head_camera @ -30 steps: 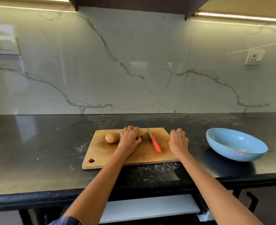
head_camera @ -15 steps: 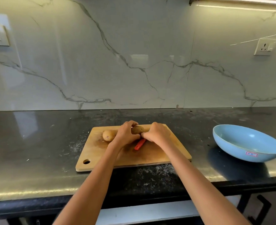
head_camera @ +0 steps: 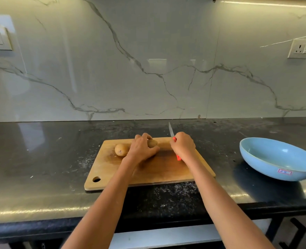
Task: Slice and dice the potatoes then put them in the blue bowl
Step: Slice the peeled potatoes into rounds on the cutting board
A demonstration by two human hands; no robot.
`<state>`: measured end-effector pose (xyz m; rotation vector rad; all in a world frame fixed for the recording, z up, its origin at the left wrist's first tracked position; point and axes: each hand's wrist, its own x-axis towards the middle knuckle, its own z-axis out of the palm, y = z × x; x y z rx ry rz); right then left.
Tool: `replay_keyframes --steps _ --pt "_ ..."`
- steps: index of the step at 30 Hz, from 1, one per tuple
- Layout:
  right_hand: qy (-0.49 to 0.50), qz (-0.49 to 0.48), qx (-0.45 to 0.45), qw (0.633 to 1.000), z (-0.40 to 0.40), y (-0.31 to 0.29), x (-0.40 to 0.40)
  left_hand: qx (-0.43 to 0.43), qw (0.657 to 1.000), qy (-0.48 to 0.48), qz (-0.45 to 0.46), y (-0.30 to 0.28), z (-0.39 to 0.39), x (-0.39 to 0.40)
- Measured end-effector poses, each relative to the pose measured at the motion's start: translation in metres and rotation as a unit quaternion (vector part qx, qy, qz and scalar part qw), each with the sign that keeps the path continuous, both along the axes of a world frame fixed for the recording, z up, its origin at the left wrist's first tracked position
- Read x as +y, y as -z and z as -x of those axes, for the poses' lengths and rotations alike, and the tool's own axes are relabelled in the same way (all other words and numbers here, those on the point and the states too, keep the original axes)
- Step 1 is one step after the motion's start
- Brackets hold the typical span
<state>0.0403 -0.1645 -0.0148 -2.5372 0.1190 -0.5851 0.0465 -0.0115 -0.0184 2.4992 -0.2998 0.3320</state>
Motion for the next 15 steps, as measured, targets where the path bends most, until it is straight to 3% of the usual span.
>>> replay_keyframes --steps 8,11,15 --pt "-0.005 -0.035 -0.031 0.999 -0.003 0.001 0.003 -0.083 0.987 0.022 0.134 -0.009 0.016 -0.011" --pt "-0.005 -0.042 -0.034 0.999 0.001 0.001 0.003 -0.065 0.99 0.035 0.117 -0.006 0.018 -0.013" --pt "-0.019 -0.047 -0.05 0.997 0.003 0.003 0.002 -0.065 0.997 0.017 0.025 -0.004 0.015 -0.001"
